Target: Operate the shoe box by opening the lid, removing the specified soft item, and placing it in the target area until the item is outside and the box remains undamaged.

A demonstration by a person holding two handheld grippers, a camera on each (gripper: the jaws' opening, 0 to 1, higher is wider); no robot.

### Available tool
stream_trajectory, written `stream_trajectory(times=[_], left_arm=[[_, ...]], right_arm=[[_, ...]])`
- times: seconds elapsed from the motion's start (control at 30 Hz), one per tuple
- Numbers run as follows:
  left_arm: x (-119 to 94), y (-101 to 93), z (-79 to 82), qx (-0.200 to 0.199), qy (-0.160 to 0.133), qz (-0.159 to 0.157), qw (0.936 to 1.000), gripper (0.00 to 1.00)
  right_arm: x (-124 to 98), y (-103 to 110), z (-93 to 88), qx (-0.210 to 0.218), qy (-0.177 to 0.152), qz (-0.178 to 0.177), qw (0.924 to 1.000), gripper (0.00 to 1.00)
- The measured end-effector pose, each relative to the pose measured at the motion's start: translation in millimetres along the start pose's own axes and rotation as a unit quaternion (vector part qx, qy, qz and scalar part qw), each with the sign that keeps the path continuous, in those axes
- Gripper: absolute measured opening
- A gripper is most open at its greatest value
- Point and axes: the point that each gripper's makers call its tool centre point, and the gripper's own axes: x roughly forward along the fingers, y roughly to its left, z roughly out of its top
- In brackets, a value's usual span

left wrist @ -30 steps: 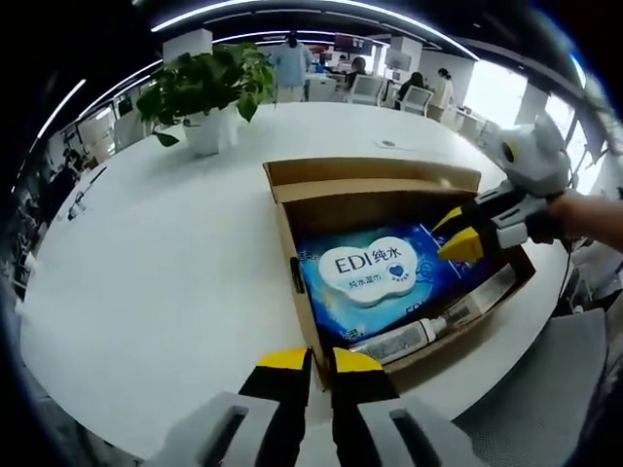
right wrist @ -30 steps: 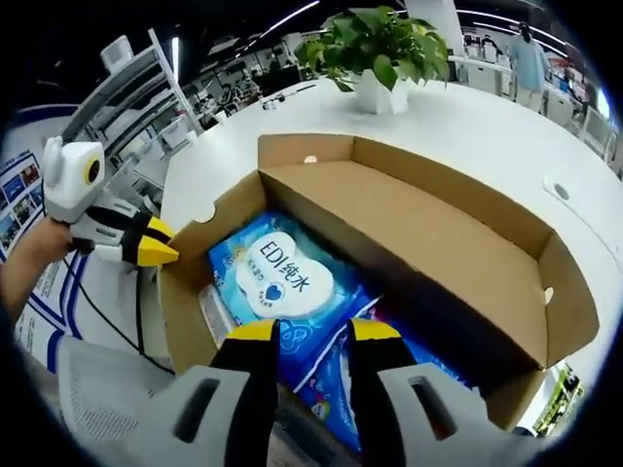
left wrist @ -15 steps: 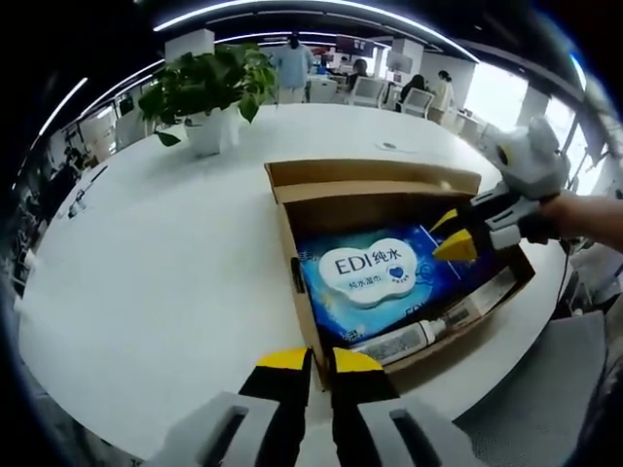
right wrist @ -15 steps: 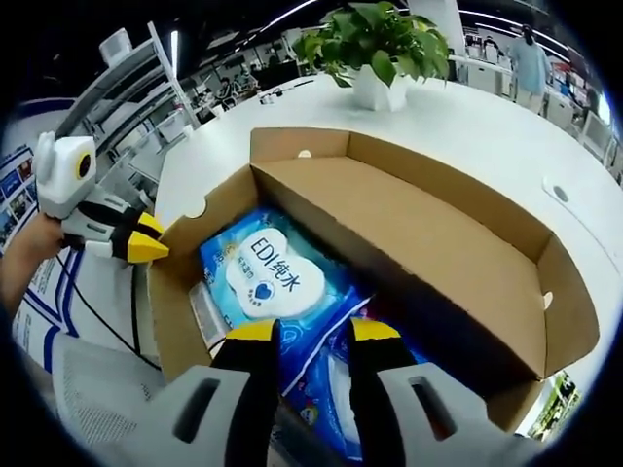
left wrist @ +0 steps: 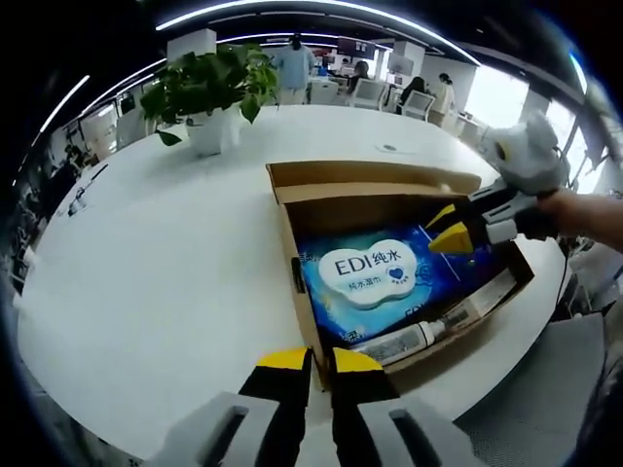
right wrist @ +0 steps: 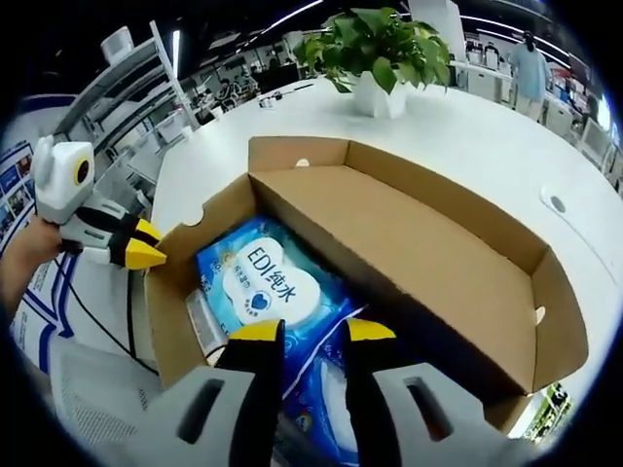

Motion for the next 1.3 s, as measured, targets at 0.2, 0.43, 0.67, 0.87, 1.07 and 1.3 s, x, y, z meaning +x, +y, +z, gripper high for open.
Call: stream_trajectory(times=[0.2, 0.43, 0.67, 0.87, 1.07, 1.3], left_arm=[[-0.1, -0.4, 0.2, -0.001, -0.001, -0.001, 1.0, 0.07], [0.0, -0.8, 0.4, -0.002, -0.002, -0.002, 1.0, 0.07], [0.3, -1.0, 0.5, -0.003, -0.002, -0.004, 1.0, 0.07], [0.4, -1.2, 0.5, -0.004, -0.004, -0.006, 1.0, 0.07], [0.3, -1.6, 0.4, -0.006, -0.005, -0.007, 0.9999, 0.07], [0.7, -0.9, 0.1, -0.009, -0.007, -0.006, 0.9999, 0.07]], right_arm=[[2.7, -2.7, 4.4, -0.001, 0.0, -0.005, 1.0, 0.22], [4.1, -7.9, -2.8, -0.008, 0.014, -0.016, 0.9997, 0.24], [9.6, -13.4, -0.4, -0.003, 0.011, -0.021, 0.9997, 0.25], [7.2, -13.3, 10.4, -0.01, -0.016, -0.026, 0.9995, 0.2], [13.7, -4.5, 6.4, -0.008, -0.006, -0.023, 0.9997, 0.18], [6.5, -10.4, 1.8, -0.023, 0.003, -0.044, 0.9988, 0.19]])
